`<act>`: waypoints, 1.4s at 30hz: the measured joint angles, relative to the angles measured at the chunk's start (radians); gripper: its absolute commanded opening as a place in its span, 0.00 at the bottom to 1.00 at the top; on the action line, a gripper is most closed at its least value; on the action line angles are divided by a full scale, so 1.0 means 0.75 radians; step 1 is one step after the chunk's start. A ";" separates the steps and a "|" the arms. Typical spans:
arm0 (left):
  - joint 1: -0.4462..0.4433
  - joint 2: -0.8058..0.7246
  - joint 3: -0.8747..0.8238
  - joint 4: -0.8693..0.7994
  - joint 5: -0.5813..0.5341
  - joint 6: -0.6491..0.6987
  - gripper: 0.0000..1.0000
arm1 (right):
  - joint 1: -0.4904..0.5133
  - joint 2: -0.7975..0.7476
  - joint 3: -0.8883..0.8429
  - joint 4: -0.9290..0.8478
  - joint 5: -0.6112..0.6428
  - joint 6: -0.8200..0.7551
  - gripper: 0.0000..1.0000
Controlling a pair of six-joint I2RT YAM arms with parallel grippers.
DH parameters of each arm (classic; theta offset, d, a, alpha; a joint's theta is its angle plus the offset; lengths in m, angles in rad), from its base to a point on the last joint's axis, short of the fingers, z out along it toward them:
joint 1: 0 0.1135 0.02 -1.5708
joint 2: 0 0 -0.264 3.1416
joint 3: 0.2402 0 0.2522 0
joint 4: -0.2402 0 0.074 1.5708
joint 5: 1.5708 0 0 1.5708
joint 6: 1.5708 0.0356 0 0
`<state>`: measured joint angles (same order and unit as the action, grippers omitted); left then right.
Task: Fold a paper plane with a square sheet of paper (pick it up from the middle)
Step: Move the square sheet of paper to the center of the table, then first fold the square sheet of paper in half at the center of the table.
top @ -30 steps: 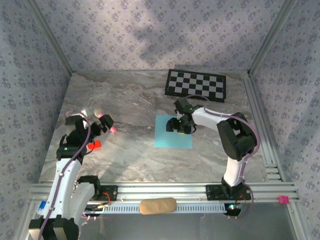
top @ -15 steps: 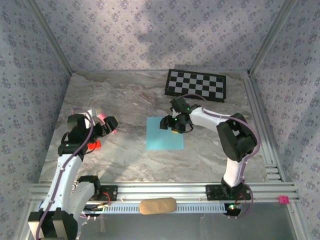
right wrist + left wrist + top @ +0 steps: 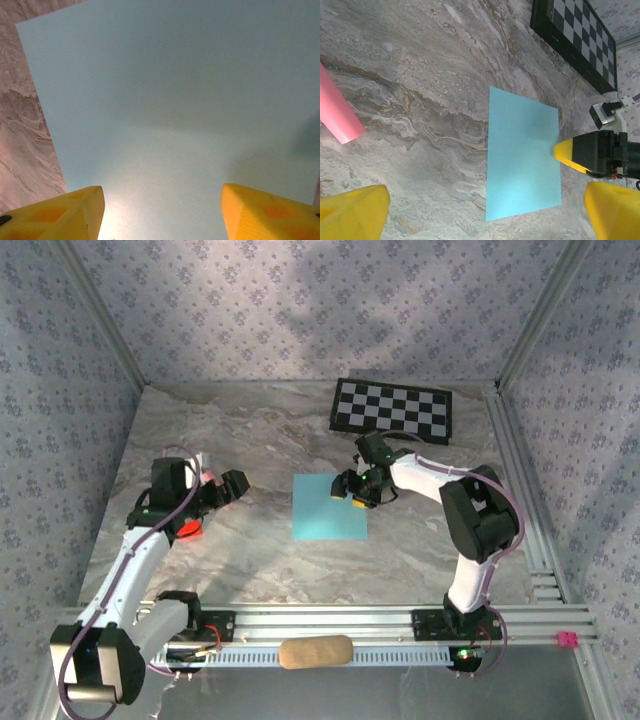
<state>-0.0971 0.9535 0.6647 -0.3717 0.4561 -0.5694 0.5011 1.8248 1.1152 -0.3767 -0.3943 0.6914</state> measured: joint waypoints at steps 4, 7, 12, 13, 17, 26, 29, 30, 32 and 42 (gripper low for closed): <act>-0.022 0.045 0.026 -0.011 -0.001 0.001 0.98 | 0.010 -0.013 -0.096 0.120 -0.015 0.116 0.61; -0.056 0.081 0.070 -0.025 -0.011 0.003 0.97 | 0.021 -0.025 -0.143 0.228 -0.024 0.215 0.61; -0.124 0.131 0.129 -0.029 -0.047 0.004 0.95 | 0.085 -0.025 -0.165 0.343 -0.014 0.351 0.60; -0.142 0.142 0.135 -0.030 -0.055 0.004 0.94 | 0.100 -0.025 -0.170 0.361 -0.014 0.371 0.61; -0.223 0.223 0.192 -0.060 -0.101 0.005 0.90 | 0.129 -0.056 -0.192 0.398 0.007 0.400 0.63; -0.451 0.460 0.399 -0.181 -0.249 0.016 0.86 | 0.040 -0.475 -0.272 0.266 0.272 0.297 0.86; -0.537 0.574 0.489 -0.225 -0.292 0.032 0.86 | 0.018 -0.641 -0.337 0.229 0.405 0.244 0.97; -0.557 0.612 0.519 -0.239 -0.307 0.036 0.86 | 0.010 -0.699 -0.370 0.223 0.455 0.230 0.99; -0.592 0.676 0.568 -0.259 -0.330 0.036 0.86 | -0.009 -0.782 -0.426 0.222 0.502 0.203 0.99; -0.767 1.039 0.881 -0.393 -0.418 0.021 0.83 | -0.362 -0.827 -0.599 0.306 0.220 0.136 0.94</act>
<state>-0.6720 1.7325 1.3258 -0.6662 0.1429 -0.5533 0.2298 1.2049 0.6662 -0.1471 -0.2295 0.7933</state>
